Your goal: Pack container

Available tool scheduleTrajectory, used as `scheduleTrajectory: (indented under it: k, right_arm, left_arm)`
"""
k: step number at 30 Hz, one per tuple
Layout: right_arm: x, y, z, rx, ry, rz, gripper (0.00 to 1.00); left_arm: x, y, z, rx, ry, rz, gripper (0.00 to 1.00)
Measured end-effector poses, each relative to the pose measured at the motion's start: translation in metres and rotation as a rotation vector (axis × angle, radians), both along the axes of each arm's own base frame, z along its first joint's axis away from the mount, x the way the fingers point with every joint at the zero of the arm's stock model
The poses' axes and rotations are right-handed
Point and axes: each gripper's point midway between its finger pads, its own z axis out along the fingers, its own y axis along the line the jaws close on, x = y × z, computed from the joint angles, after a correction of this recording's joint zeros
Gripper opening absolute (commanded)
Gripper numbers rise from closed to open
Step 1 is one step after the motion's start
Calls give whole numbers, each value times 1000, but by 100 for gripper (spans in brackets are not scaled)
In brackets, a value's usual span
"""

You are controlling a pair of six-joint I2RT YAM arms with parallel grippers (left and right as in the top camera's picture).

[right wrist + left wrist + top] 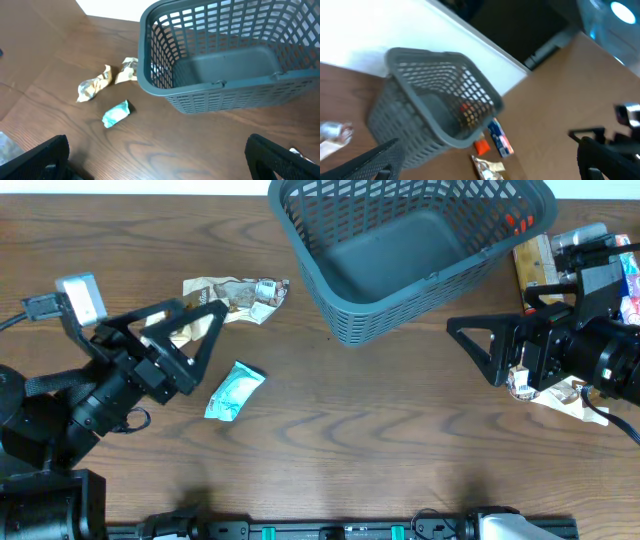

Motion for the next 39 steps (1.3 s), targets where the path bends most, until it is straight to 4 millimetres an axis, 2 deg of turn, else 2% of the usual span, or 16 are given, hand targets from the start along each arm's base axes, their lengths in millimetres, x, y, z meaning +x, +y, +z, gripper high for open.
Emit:
scheduleTrajectory:
  k: [4, 9, 15, 16, 17, 18, 19, 20, 21, 22, 25, 30, 37, 39]
  right_arm:
    - [0, 0, 0, 12, 10, -11, 99]
    - [1, -4, -2, -1, 12, -31, 99]
    - [6, -14, -4, -44, 8, -84, 99]
    - [7, -16, -4, -52, 4, -94, 99]
    - [9, -18, -4, -58, -2, -102, 91]
    - [11, -20, -2, -68, -14, -112, 83]
    - [14, -23, 0, -79, -30, -129, 70]
    - [18, -26, 3, -85, -49, -147, 51]
    - [21, -27, 6, -87, -69, -154, 41]
    - [26, -29, 12, -89, -98, -168, 29]
    - [39, -32, 29, -87, -182, -194, 2]
    - [59, -40, 52, -60, -276, -268, 1]
    - [81, -83, 67, -34, -319, -539, 1]
    - [83, -90, 73, -28, -342, -577, 1]
  left_arm:
    - [-3, 3, -18, -12, 96, 28, 99]
    - [-1, 6, -23, -9, 114, 47, 98]
    - [-5, 8, -43, -15, 216, 67, 99]
    - [-6, 8, -47, -18, 237, 66, 93]
    - [-7, 8, -50, -23, 254, 68, 79]
    - [-8, 7, -53, -27, 271, 67, 59]
    - [-9, 7, -55, -28, 281, 67, 46]
    - [-10, 7, -57, -25, 288, 65, 26]
    - [-10, 7, -58, -25, 295, 65, 12]
    - [-12, 5, -60, -31, 310, 61, 6]
    - [-19, -2, -70, -60, 387, 38, 6]
    - [-36, -18, -87, -151, 570, 4, 6]
    - [-43, -29, -93, -197, 667, 15, 6]
    - [-42, -36, -88, -206, 658, 0, 6]
